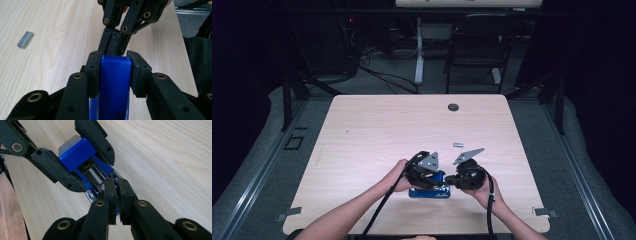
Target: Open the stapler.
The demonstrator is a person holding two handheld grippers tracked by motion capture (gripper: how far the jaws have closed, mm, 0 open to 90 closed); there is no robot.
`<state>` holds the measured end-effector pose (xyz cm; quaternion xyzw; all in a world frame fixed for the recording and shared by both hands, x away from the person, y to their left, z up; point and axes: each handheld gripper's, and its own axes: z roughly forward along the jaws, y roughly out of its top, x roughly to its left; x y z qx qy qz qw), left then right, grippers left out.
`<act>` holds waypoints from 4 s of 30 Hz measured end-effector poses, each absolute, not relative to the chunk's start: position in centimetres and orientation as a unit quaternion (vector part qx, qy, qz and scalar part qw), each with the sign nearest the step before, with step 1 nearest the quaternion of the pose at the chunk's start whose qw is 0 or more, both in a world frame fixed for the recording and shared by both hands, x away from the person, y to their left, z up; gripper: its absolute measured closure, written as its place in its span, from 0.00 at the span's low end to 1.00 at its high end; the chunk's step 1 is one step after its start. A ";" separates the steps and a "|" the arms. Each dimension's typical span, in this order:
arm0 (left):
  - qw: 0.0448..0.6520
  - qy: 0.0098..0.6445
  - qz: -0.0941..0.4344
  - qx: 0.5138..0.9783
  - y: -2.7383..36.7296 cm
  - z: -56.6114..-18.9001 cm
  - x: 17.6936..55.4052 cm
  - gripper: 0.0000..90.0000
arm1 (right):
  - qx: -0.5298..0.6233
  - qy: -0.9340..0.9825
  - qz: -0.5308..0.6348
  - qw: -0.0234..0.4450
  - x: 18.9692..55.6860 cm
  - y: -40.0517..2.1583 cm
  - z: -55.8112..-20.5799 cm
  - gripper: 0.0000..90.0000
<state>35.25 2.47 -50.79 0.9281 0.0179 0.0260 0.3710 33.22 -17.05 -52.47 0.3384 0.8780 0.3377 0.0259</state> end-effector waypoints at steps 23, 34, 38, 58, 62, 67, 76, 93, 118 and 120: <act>0.370 0.011 0.027 0.929 3.2 -50.1 35.3 0.73 | 0.298 0.906 0.295 0.057 33.2 -15.2 -53.6 1.00; 0.366 0.013 0.031 0.930 3.9 -49.5 35.1 0.73 | 0.296 0.906 0.297 0.054 33.2 -15.2 -53.7 1.00; 0.361 0.010 0.032 0.932 4.1 -49.3 35.0 0.73 | 0.301 0.904 0.297 0.059 33.1 -15.0 -53.9 1.00; 0.355 0.028 0.035 0.934 6.8 -48.1 34.9 0.73 | 0.293 0.912 0.279 0.063 33.2 -14.9 -53.7 1.00; 0.358 0.034 0.030 0.933 7.7 -48.0 35.0 0.73 | 0.295 0.911 0.281 0.064 33.2 -14.9 -53.7 1.00; 0.363 0.041 0.028 0.930 8.8 -48.0 35.0 0.73 | 0.293 0.912 0.279 0.065 33.2 -14.9 -53.7 1.00; 0.362 0.051 0.027 0.930 9.7 -48.0 34.9 0.73 | 0.293 0.912 0.279 0.066 33.2 -14.9 -53.7 1.00; 0.362 0.087 0.010 0.928 12.6 -48.8 34.9 0.73 | 0.295 0.911 0.281 0.067 33.1 -14.8 -53.7 1.00; 0.348 0.113 -0.017 0.931 15.2 -50.5 35.4 0.71 | 0.285 0.914 0.278 0.071 33.2 -12.2 -52.6 1.00; 0.348 0.113 -0.019 0.930 15.2 -50.6 35.5 0.71 | 0.278 0.914 0.287 0.075 33.1 -11.7 -52.2 1.00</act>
